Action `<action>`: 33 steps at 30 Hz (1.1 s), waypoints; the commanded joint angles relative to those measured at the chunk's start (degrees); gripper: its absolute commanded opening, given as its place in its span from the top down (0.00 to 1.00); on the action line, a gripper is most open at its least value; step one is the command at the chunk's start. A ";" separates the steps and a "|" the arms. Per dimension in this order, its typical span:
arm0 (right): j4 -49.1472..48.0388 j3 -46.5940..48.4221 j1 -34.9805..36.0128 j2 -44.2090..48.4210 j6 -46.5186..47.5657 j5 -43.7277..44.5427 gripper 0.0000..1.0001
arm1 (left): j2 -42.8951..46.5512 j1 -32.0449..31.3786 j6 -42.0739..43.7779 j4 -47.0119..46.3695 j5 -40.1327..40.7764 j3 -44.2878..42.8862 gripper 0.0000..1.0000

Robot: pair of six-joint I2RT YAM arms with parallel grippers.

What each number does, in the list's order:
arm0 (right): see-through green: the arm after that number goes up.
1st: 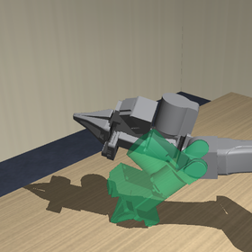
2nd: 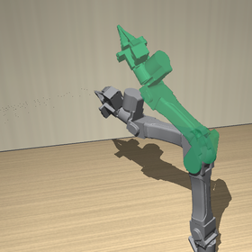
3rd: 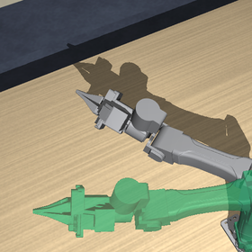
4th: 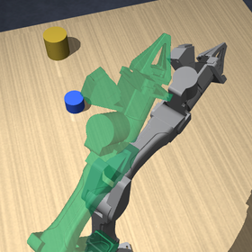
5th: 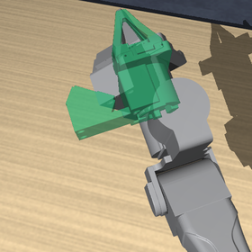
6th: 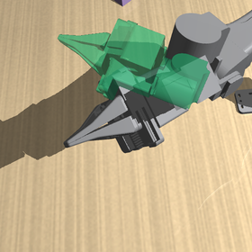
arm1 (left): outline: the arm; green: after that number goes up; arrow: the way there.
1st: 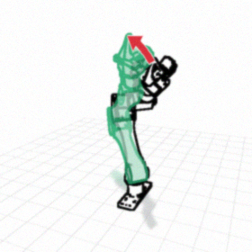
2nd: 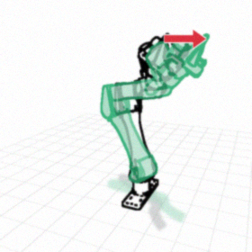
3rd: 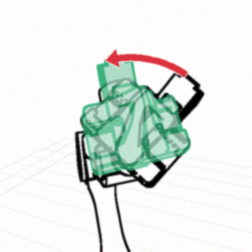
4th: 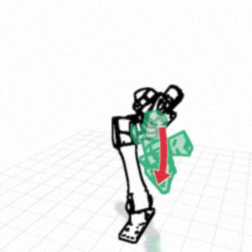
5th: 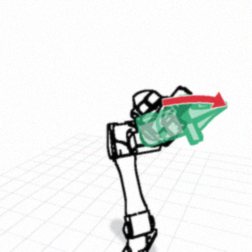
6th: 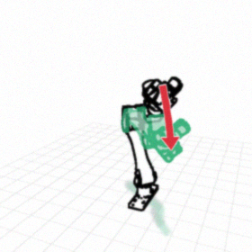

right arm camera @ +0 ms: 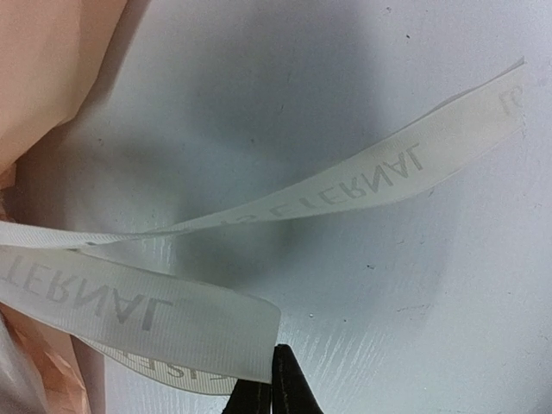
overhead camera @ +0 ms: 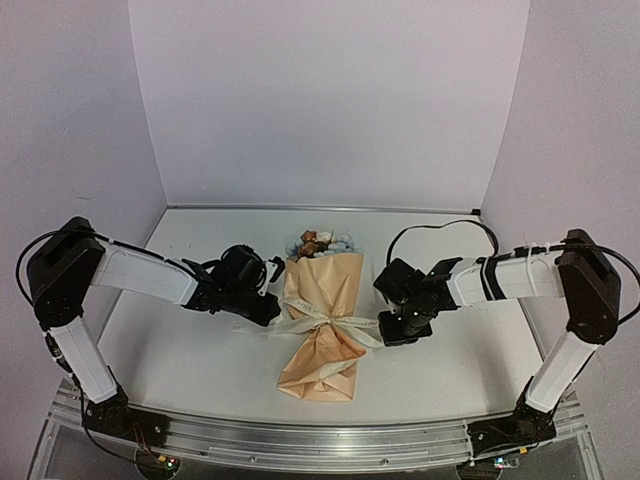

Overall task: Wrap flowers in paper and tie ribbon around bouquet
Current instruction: Tie the ribbon around the folded bouquet.

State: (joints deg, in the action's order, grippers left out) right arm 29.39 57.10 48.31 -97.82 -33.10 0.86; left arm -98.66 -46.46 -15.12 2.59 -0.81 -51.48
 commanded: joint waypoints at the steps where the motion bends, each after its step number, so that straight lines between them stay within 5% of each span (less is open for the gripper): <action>1: 1.02 1.27 0.23 0.44 -0.64 1.68 1.00 | -1.47 -0.14 -0.91 -2.57 -0.70 -0.28 0.80; 12: 1.02 1.52 0.25 0.26 -0.82 1.64 1.00 | -3.06 -0.13 -1.56 -4.57 0.25 0.24 0.60; 24: 1.02 1.41 0.26 0.44 -0.83 1.86 1.00 | -6.23 -0.12 -1.50 -9.80 1.29 0.17 0.55; 27: 1.02 1.28 0.25 0.60 -0.97 2.12 1.00 | -6.84 -0.13 -2.00 -10.37 0.98 0.13 0.66; 30: 1.02 0.93 0.25 1.20 -1.19 3.06 1.00 | -5.89 -0.13 -3.80 -10.17 1.40 1.16 0.96; 33: 2.07 0.36 0.28 2.12 -1.51 5.42 1.00 | -3.60 -0.13 -5.64 -7.50 5.38 2.74 1.00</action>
State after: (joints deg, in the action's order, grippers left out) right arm 29.62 57.10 48.31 -97.82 -33.60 1.73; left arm -105.17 -46.46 -18.02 -5.25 0.32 -50.53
